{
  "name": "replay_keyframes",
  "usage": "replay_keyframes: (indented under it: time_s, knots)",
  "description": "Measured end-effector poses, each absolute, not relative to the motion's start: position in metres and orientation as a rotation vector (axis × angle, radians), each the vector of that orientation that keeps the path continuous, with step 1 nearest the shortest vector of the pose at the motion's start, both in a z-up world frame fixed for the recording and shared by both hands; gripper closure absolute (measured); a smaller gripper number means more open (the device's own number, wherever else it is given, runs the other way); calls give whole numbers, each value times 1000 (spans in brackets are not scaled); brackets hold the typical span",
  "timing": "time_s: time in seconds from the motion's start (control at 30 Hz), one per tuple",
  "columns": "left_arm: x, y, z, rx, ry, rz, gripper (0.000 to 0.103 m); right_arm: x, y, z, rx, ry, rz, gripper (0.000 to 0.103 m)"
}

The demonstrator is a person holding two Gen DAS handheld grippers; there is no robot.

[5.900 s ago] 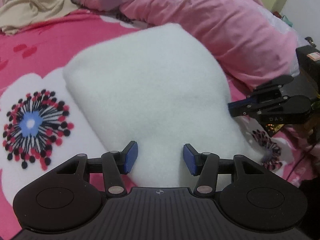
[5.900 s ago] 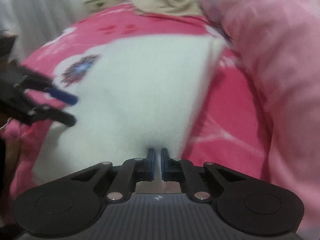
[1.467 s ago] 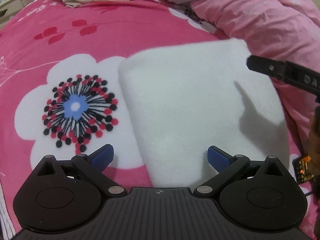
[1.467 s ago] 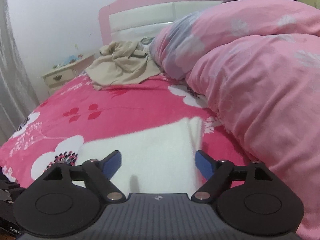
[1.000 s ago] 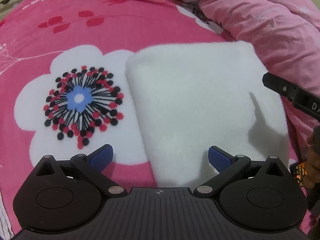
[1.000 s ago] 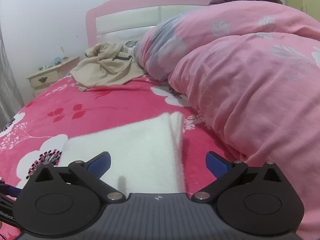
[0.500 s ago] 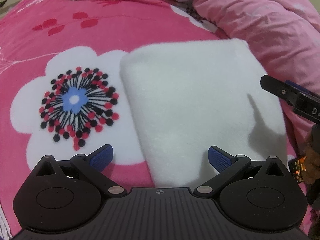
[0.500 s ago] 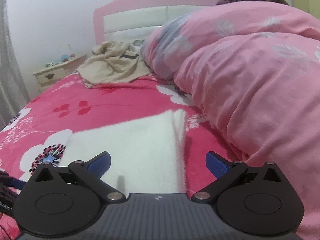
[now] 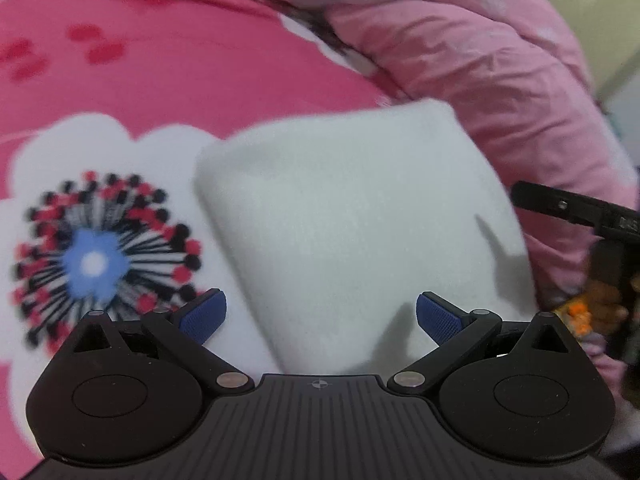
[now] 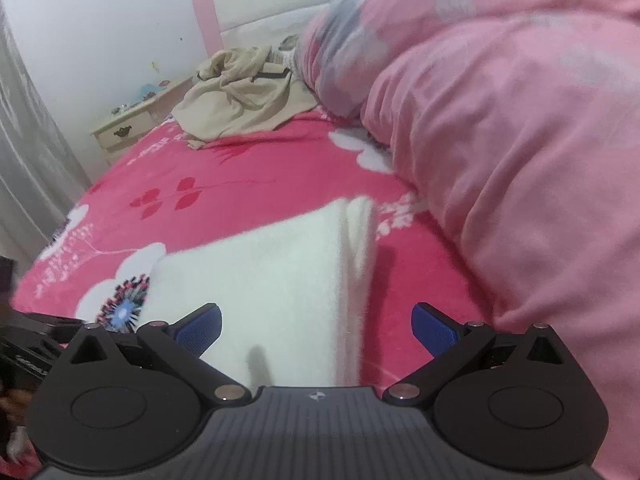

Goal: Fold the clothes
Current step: 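Lower both open grippers around the folded sweater end, then close both grippers on the folded sweater end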

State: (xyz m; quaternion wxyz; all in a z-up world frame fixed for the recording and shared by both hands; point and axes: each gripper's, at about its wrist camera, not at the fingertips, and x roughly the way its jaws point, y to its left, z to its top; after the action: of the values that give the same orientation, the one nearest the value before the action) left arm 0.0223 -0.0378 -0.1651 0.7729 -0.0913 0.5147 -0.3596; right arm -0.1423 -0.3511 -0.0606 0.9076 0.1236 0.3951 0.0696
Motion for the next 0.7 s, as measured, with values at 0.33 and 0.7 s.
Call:
replay_keyframes:
  time_s: [0.33,0.7]
  knots:
    - [55,-19,-186,-488,1089,-937,5,-125,-370,-116,557,895,192,0]
    - [39,-27,-196,-458,1042,-971,2,-103,-390,-146,753,989,366,0]
